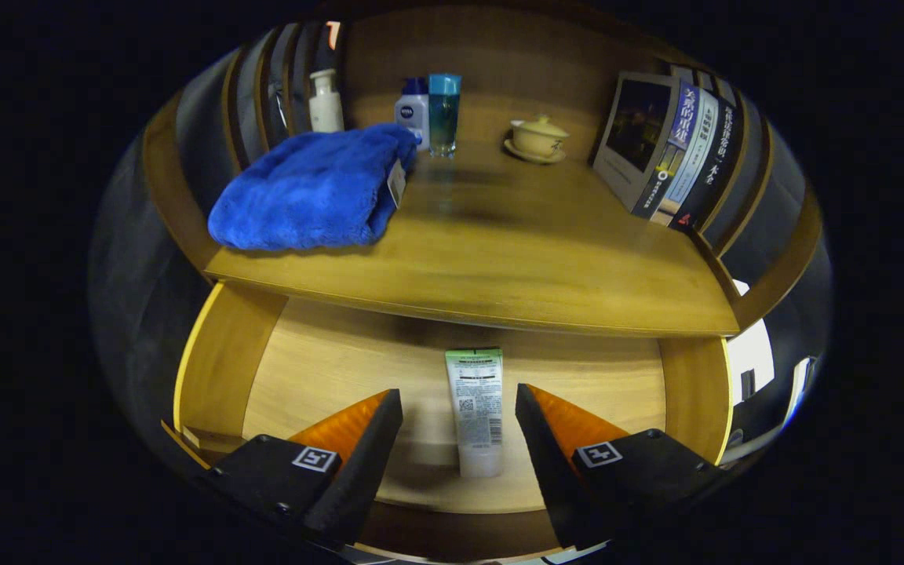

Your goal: Pull open the drawer, take out the items inside it, and place them on the countertop above the cabinet.

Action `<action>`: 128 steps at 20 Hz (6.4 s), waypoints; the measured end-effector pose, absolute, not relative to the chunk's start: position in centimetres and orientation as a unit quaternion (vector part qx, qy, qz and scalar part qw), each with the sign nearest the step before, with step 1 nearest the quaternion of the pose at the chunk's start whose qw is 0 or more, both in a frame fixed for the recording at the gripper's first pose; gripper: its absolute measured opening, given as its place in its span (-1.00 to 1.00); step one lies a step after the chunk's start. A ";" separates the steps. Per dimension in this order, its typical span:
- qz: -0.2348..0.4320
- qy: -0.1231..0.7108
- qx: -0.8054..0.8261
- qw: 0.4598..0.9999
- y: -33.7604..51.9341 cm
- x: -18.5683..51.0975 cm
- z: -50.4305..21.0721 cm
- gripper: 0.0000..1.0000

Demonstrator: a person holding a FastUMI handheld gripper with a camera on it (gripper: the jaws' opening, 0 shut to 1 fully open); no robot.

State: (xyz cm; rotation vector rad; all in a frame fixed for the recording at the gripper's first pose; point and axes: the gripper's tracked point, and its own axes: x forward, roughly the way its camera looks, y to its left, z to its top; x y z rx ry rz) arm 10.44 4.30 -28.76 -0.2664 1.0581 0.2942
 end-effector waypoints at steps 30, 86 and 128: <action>0.130 0.618 -0.190 0.752 3.6 9.7 -33.8 -0.16; 0.082 0.473 -0.171 0.860 10.7 30.0 -22.0 0.44; 0.072 0.180 -0.037 0.980 1.3 0.3 -17.9 0.98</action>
